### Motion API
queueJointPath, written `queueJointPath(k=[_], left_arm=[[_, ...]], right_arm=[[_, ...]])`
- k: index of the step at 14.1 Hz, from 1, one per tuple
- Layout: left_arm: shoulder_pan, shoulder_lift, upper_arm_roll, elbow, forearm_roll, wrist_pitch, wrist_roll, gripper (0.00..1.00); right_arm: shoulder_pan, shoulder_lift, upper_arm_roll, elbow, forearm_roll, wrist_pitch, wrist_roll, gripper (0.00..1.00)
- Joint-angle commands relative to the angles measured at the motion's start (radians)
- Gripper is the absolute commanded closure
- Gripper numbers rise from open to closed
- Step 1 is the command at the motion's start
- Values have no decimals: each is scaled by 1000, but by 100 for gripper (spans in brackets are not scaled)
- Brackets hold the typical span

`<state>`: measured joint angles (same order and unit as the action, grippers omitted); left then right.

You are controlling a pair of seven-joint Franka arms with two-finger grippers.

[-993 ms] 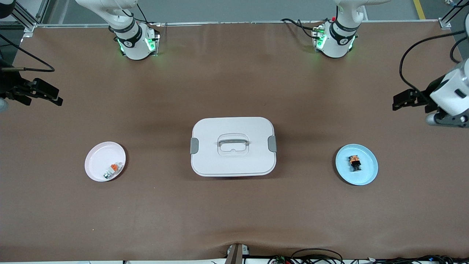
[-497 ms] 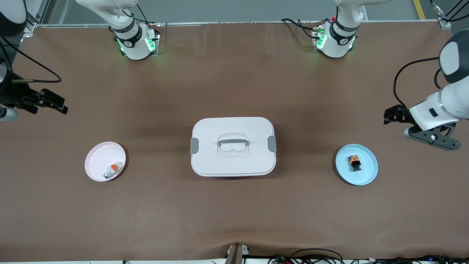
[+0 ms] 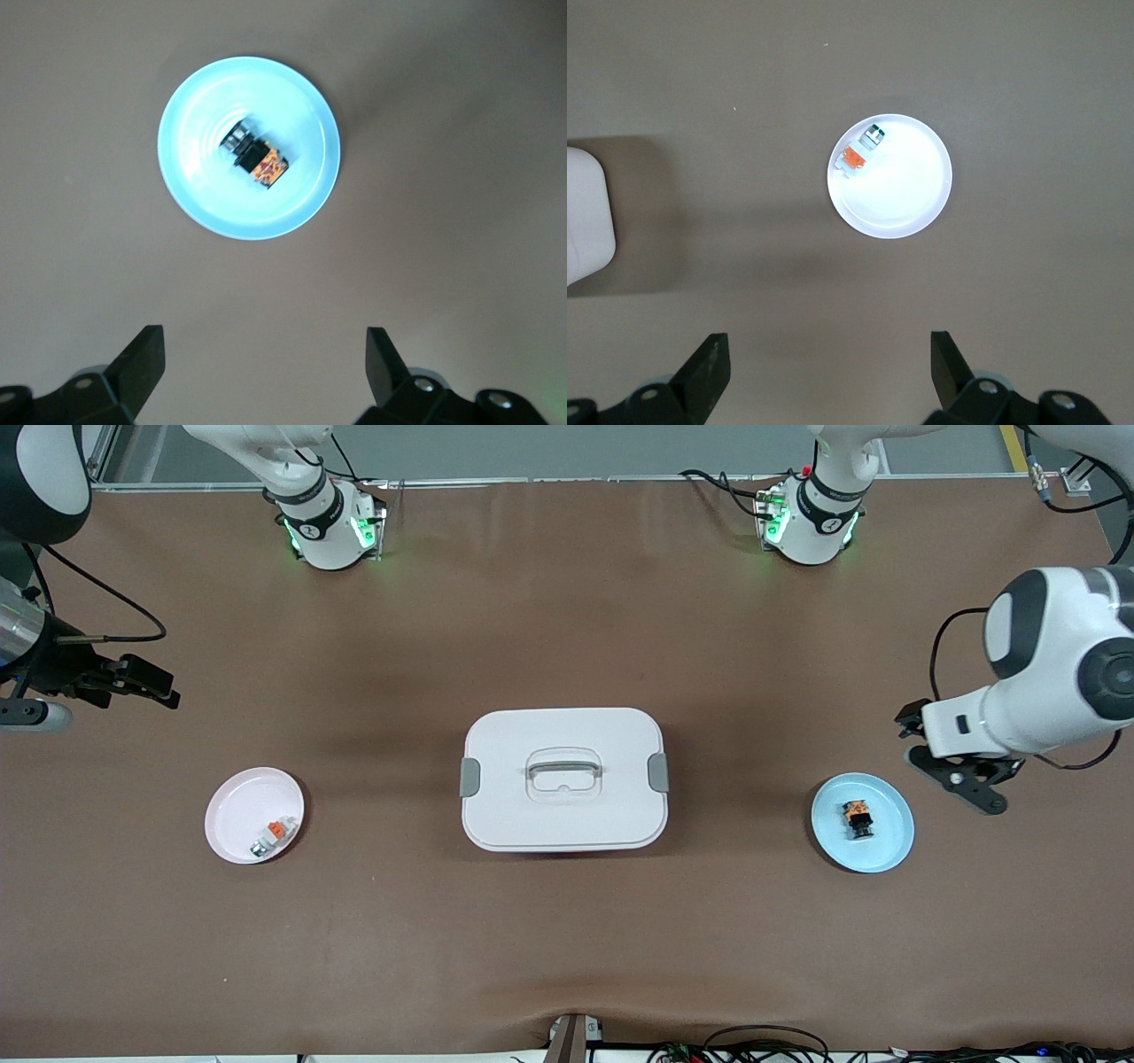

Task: Transfer orange switch to right arm and place
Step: 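Lower the left gripper and grasp the orange push-button switch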

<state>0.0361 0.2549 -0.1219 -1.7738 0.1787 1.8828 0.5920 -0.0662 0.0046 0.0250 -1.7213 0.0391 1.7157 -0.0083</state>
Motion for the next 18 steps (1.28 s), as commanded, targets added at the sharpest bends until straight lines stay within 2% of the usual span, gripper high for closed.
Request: queueJointPath(k=[1, 4, 8, 18], left_arm=[[4, -25, -2, -97, 25, 135, 101, 0], [21, -10, -2, -183, 25, 336, 231, 0], [65, 75, -5, -205, 24, 517, 438, 0], [104, 213, -10, -203, -5, 668, 667, 0]], right_arm=[[-14, -31, 10, -4, -4, -19, -13, 0], [-15, -31, 9, -4, -4, -21, -13, 0], [-15, -38, 9, -6, -2, -27, -13, 0], [-14, -40, 10, -8, -4, -28, -13, 0]])
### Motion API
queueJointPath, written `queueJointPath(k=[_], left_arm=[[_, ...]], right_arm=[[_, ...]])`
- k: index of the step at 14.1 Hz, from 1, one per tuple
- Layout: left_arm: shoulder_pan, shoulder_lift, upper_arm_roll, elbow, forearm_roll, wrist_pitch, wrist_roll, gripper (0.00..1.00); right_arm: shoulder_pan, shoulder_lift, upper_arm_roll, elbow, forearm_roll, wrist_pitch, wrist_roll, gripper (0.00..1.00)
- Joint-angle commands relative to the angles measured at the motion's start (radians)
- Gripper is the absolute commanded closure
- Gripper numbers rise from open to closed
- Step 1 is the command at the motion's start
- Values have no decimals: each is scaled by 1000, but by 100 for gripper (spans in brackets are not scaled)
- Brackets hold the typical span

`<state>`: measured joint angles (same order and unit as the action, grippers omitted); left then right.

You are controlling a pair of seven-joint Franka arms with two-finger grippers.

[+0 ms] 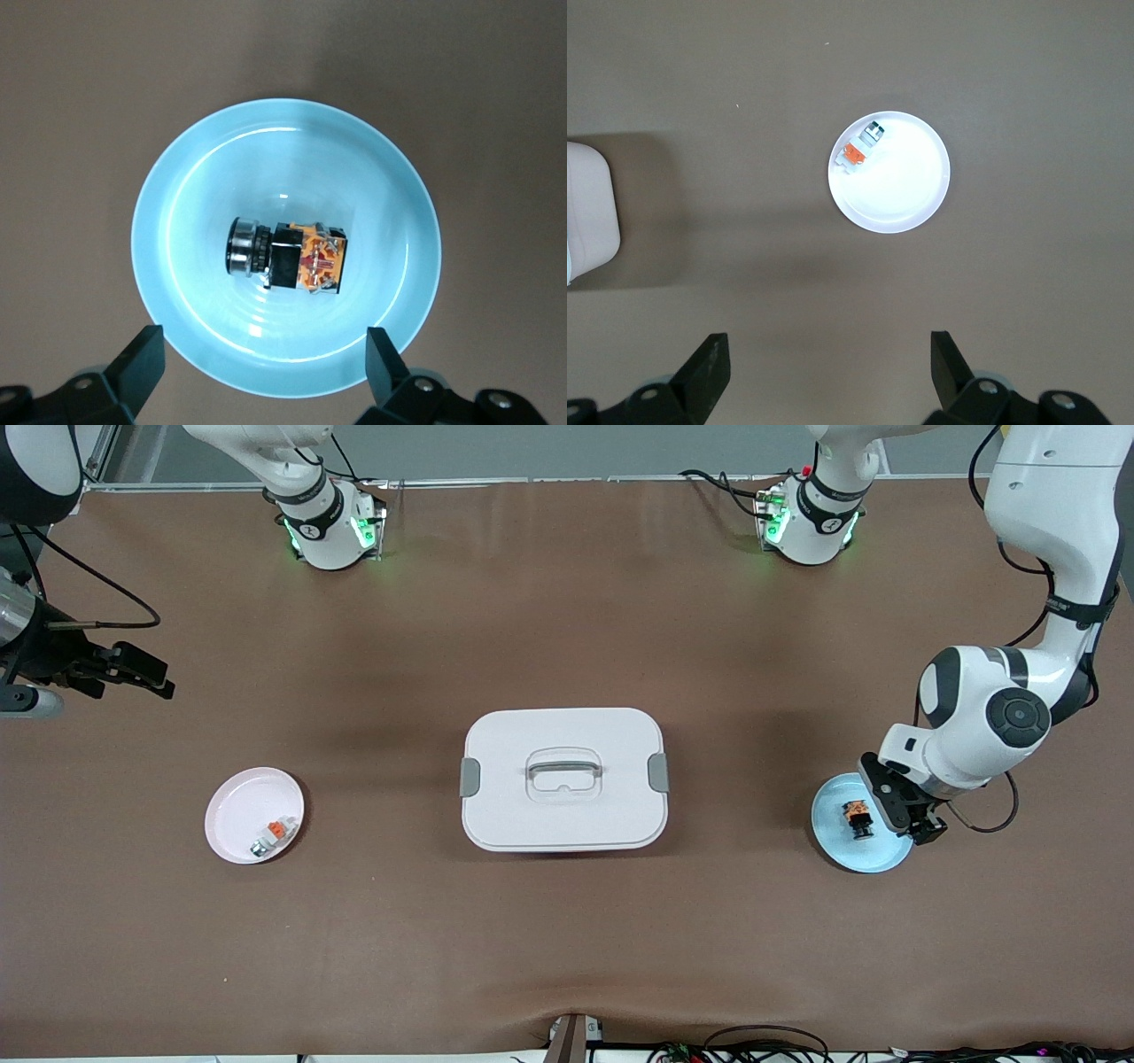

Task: Transfer orange switch to right arm and place
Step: 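Lower the left gripper and grasp the orange push-button switch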

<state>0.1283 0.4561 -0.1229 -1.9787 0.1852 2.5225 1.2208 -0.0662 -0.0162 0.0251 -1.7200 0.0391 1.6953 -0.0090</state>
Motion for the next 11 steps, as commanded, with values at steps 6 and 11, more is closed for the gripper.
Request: queueJointPath(k=[6, 11], left_arm=[[14, 93, -32, 9, -13, 147, 39, 0], [19, 105, -37, 11, -12, 151, 62, 0]], right_arm=[[-14, -18, 10, 16, -7, -14, -12, 0], [-11, -13, 12, 155, -13, -155, 1, 0]])
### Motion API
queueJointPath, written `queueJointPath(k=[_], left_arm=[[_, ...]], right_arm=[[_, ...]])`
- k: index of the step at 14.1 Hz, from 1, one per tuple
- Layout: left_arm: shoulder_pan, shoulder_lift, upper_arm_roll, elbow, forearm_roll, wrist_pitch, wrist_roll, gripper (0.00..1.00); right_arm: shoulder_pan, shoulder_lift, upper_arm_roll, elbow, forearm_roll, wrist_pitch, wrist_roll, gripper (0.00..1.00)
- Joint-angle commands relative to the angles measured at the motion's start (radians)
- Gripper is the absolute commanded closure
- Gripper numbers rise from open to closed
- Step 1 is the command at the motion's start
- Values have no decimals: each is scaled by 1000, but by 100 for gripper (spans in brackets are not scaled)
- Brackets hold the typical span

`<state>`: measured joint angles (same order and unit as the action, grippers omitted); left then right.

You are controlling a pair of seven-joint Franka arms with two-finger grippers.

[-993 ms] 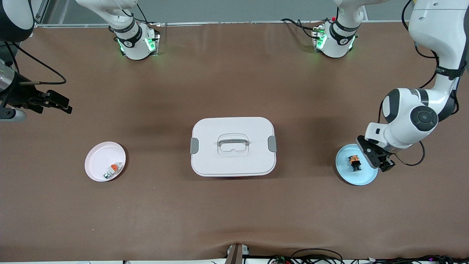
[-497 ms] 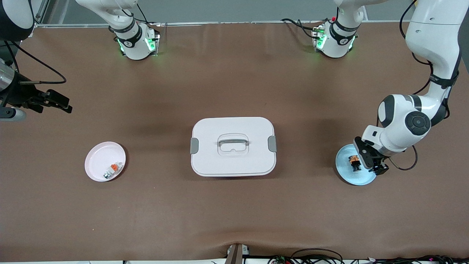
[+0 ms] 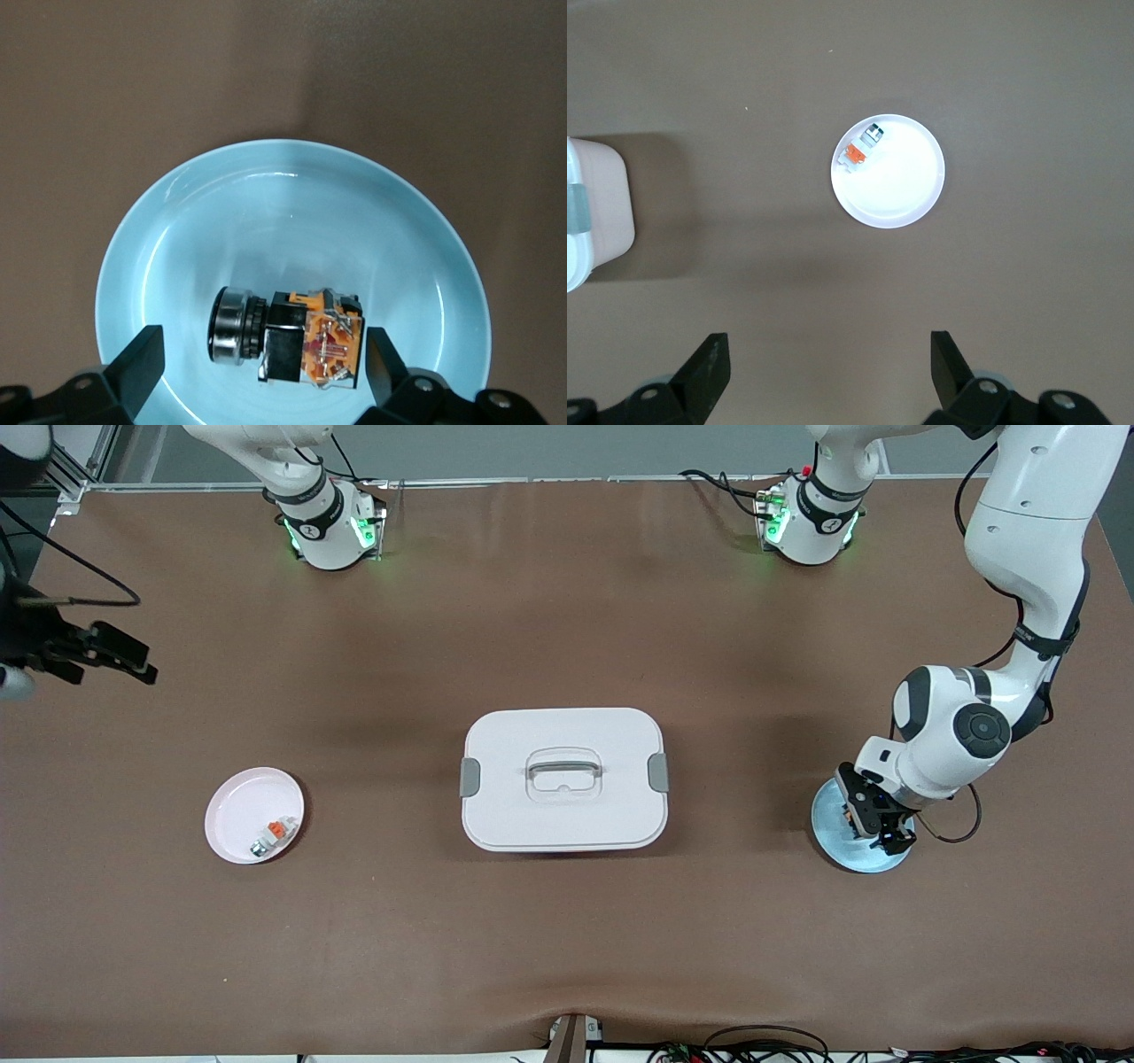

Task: Transfer orange switch to right arm and place
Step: 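Lower the left gripper and grasp the orange push-button switch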

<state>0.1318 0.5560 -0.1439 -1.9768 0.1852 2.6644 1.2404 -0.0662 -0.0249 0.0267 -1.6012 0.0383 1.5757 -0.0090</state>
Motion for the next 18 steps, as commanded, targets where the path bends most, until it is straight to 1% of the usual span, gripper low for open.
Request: queueJointPath(k=[1, 3, 8, 11, 12, 15, 17, 18], left_arm=[[15, 10, -16, 9, -12, 21, 47, 0], [15, 28, -16, 7, -12, 48, 47, 0], [34, 42, -17, 6, -12, 49, 65, 0], [32, 44, -17, 6, -10, 49, 68, 1], [31, 44, -17, 6, -10, 49, 68, 11], [31, 41, -17, 4, -9, 49, 68, 57], [31, 30, -19, 4, -10, 48, 68, 92], [31, 19, -20, 4, -10, 46, 68, 100]], right_arm=[[-11, -4, 12, 36, -11, -37, 3, 0], [-7, -4, 13, 36, -12, -37, 3, 0], [-12, -4, 9, 59, -15, -49, -6, 0], [-17, -4, 7, 66, -17, -88, -11, 0], [-17, -4, 6, 66, -17, -88, -9, 0], [-20, -4, 7, 76, -18, -86, 0, 0], [-24, -4, 6, 89, -21, -89, 10, 0], [-32, -4, 6, 90, -23, -91, 11, 0]])
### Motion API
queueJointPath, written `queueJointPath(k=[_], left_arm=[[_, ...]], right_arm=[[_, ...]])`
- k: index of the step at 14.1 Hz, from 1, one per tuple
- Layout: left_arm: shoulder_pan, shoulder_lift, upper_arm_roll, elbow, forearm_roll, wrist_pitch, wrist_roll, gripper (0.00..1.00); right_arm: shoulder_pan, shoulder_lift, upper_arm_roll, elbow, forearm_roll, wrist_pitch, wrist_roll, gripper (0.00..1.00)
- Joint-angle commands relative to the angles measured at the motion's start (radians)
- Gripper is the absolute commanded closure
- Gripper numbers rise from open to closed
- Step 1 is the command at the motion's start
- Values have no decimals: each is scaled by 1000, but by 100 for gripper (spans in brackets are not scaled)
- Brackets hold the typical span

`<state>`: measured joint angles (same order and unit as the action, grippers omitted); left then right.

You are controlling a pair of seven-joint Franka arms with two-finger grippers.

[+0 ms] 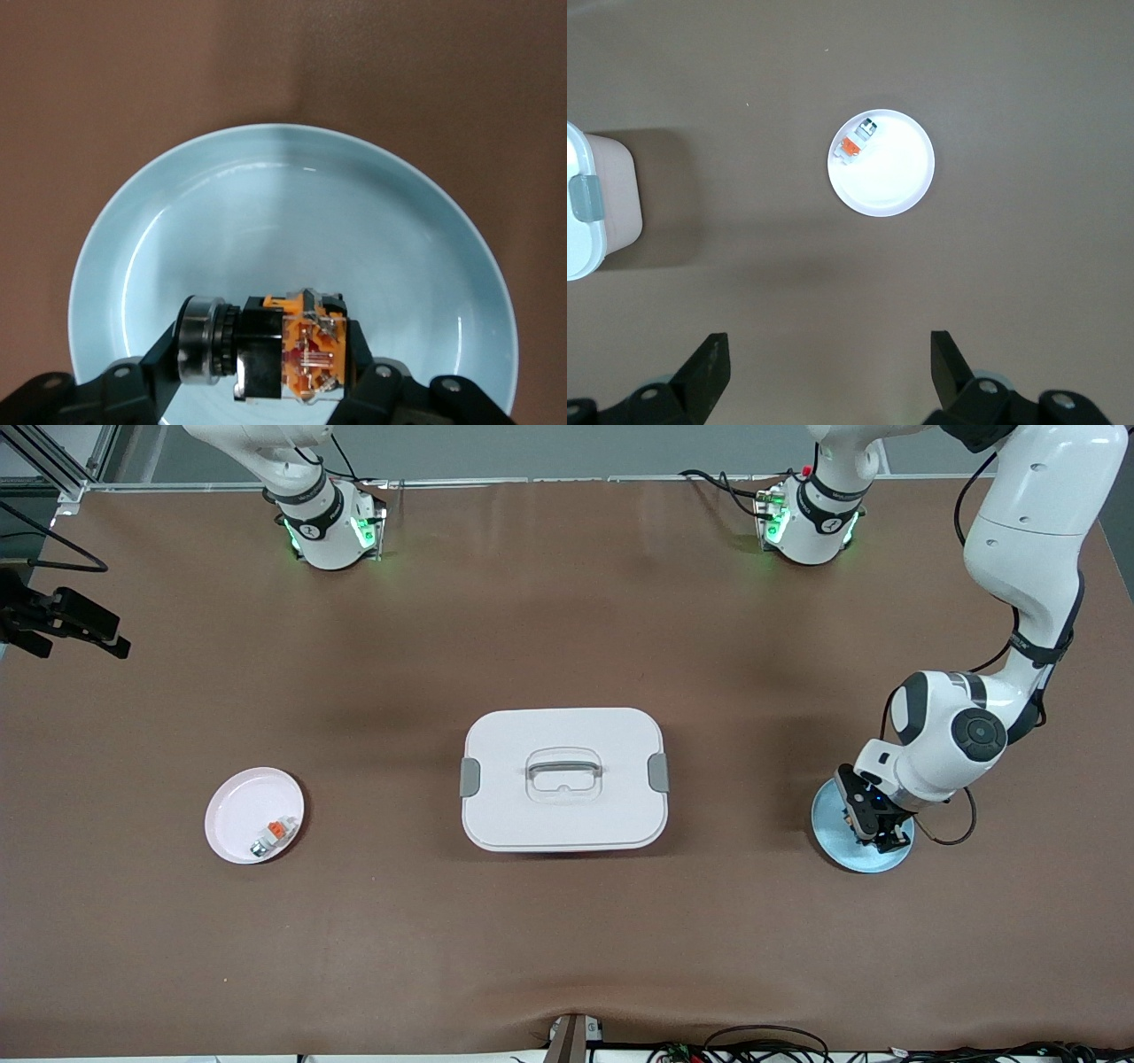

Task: Transfer orange switch to right arm and place
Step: 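Lift the switch with the left gripper and carry it over the box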

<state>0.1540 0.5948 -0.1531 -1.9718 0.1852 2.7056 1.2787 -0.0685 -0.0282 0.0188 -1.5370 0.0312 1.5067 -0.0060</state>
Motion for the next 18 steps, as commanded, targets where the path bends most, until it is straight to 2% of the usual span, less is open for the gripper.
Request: queueJointPath(k=[1, 3, 7, 11, 13, 18], left_arm=[[9, -39, -23, 2, -10, -1, 28, 100], [10, -79, -45, 17, -15, -56, 15, 100], [7, -113, -103, 196, -88, -356, 14, 100], [4, -113, -187, 332, -199, -541, -27, 100], [2, -113, -251, 392, -219, -596, -103, 100], [-16, -98, -477, 502, -239, -603, -393, 100]], right_arm=[[-31, -1, 13, 26, -19, -25, 7, 0], [-33, 1, 13, 25, -19, -31, 7, 0], [-34, 1, 13, 31, -19, -28, 9, 0], [-27, 1, 21, 31, -13, -29, 12, 0], [-25, 1, 24, 31, -2, -29, 12, 0], [1, 1, 24, 31, -7, -36, 12, 0]])
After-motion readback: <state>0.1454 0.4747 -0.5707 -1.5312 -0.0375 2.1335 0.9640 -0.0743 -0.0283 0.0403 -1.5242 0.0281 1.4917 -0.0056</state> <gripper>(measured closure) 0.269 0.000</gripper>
